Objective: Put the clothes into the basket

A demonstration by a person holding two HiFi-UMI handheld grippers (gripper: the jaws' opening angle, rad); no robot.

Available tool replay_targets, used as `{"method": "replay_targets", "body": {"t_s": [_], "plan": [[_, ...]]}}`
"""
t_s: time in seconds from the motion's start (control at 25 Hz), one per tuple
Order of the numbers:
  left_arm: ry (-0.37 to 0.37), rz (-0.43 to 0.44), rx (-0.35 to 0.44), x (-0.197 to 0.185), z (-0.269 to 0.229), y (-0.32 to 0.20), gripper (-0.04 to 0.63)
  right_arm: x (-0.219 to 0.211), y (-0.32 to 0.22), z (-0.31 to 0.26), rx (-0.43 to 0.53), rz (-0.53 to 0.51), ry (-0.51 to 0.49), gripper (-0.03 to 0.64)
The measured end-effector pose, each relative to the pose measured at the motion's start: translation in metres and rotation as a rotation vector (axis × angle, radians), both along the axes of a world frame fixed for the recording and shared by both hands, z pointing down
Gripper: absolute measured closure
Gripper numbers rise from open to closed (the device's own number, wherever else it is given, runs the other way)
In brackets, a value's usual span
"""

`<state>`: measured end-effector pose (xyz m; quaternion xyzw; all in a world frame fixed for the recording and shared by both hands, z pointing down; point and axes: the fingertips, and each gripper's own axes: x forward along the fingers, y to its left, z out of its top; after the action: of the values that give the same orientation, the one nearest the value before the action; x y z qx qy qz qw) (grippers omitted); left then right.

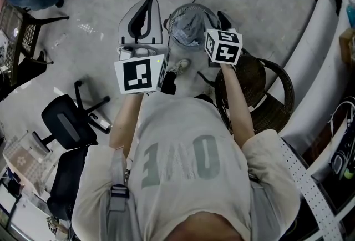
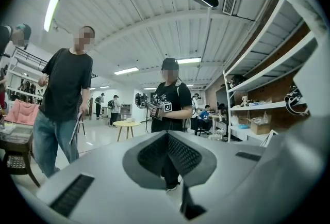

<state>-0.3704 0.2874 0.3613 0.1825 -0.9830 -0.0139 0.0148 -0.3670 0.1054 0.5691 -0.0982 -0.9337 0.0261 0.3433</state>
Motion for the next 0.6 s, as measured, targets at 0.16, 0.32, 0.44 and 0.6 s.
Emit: {"method": "replay_targets", "body": {"t_s": [0.16,0.32,0.44,0.6], "plan": [[-0.008,0.017,0.008,0.001,-0.003,-0.007,0.578,-0.005,-0.006,-0.014,0.007,0.016,-0.033,0.433],[-0.015,0.045,0.013,0.001,-0.007,-0.015,0.578,-0.006,-0.015,-0.032,0.015,0.026,-0.064,0.434],[-0.046,0.07,0.039,0.0,-0.02,-0.024,0.577,-0.004,-0.029,-0.058,0.041,0.075,-0.136,0.552],[-0.06,0.117,0.05,-0.004,-0.036,-0.033,0.577,-0.005,-0.051,-0.12,0.072,0.182,-0.303,0.586]]}}
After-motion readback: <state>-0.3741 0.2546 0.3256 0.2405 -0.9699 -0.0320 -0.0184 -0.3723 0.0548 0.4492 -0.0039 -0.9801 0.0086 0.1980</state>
